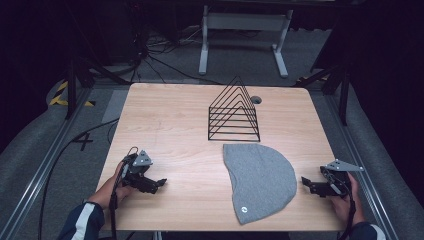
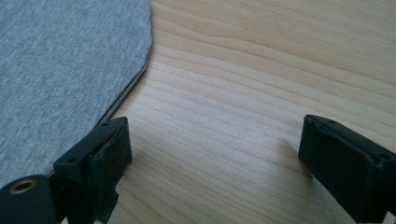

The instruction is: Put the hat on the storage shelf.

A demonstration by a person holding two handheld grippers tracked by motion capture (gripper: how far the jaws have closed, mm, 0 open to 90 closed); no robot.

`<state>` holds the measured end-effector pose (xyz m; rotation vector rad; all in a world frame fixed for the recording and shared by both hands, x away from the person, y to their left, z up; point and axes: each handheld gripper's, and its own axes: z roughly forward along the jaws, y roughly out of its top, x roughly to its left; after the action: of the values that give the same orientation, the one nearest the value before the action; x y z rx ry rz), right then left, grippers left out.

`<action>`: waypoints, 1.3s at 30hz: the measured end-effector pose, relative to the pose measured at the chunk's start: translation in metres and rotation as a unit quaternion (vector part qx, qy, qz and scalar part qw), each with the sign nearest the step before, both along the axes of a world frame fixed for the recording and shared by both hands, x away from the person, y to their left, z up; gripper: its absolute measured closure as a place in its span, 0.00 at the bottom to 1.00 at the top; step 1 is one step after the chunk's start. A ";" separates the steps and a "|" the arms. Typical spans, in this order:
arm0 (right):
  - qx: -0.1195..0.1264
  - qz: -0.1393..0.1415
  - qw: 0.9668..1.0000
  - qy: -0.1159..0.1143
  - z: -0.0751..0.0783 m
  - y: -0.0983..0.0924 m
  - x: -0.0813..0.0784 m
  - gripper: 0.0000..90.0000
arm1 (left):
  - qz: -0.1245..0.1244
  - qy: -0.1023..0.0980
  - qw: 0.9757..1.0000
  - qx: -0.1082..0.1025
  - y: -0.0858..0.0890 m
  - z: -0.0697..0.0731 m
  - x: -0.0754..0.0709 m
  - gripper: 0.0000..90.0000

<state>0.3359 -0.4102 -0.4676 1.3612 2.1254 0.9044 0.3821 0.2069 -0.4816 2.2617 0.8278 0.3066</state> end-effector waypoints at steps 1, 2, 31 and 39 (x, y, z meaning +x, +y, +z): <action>0.000 0.000 1.000 0.000 0.000 0.000 0.000 0.11 | -0.003 -0.001 1.000 0.003 -0.001 0.000 0.001 0.00; 0.000 0.000 1.000 0.000 0.000 0.000 0.000 0.11 | -0.001 0.002 1.000 0.000 -0.002 0.000 0.000 0.00; 0.030 0.111 0.993 -0.025 0.026 0.032 -0.028 0.66 | -0.168 -0.020 0.985 -0.016 -0.074 0.037 0.022 0.47; 0.025 0.208 0.978 -0.001 0.021 0.100 -0.039 0.91 | -0.214 -0.047 0.976 -0.011 -0.133 0.047 0.039 0.58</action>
<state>0.2971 -0.3100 -0.4468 0.9469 2.4496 1.1207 0.4212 0.0738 -0.4350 2.3128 0.2782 0.1994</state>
